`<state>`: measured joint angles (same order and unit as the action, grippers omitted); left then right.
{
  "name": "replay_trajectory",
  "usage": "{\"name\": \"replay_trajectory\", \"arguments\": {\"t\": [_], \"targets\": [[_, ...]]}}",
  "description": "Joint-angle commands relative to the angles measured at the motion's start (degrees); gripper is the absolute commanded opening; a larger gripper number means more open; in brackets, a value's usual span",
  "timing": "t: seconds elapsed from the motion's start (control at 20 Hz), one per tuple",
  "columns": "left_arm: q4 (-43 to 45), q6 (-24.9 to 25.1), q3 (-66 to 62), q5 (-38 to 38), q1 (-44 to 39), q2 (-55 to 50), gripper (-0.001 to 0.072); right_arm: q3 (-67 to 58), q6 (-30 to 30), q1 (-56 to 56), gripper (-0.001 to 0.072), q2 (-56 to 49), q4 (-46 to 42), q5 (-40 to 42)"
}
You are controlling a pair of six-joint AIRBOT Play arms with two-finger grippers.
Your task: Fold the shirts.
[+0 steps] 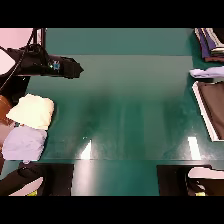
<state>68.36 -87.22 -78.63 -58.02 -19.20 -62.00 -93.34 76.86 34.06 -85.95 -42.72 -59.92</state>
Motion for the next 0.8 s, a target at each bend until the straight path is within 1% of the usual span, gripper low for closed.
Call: {"name": "replay_trajectory", "arguments": {"t": [0.0,0.1,0.2,0.4,0.55,0.65,0.7,0.75], "targets": [[0.0,0.0,0.0,0.1,-0.1,0.0,0.0025,-6.7,0.0,1.1,0.0018,0.1,0.3,-6.7],[0.0,0.2,0.0,0.0,-0.1,0.0,0.0025,-8.9,1.2,1.8,0.0017,0.5,-1.3,-11.9],[0.1,0.2,0.0,-0.1,-0.1,0.0,0.0025,-7.5,1.2,2.5,0.0017,2.8,-3.6,-13.7],[0.1,0.2,0.0,-0.1,-0.1,0.0,0.0025,2.1,1.2,6.0,0.0018,10.2,-4.9,-15.1],[0.2,0.2,0.0,-0.1,-0.1,0.0,0.0025,11.7,1.2,9.7,0.0018,15.4,-9.2,-16.0],[0.2,0.3,0.0,-0.5,-0.1,0.0,0.0025,18.3,1.2,12.4,0.0023,18.4,-13.5,-16.6],[0.2,0.2,0.0,-0.8,-0.1,0.0,0.0026,21.1,1.2,13.7,0.0095,19.6,-16.9,-16.9],[0.2,0.2,0.0,-1.0,-0.1,0.0,0.0025,23.5,1.2,15.1,0.0313,20.7,-20.9,-17.5]]}}
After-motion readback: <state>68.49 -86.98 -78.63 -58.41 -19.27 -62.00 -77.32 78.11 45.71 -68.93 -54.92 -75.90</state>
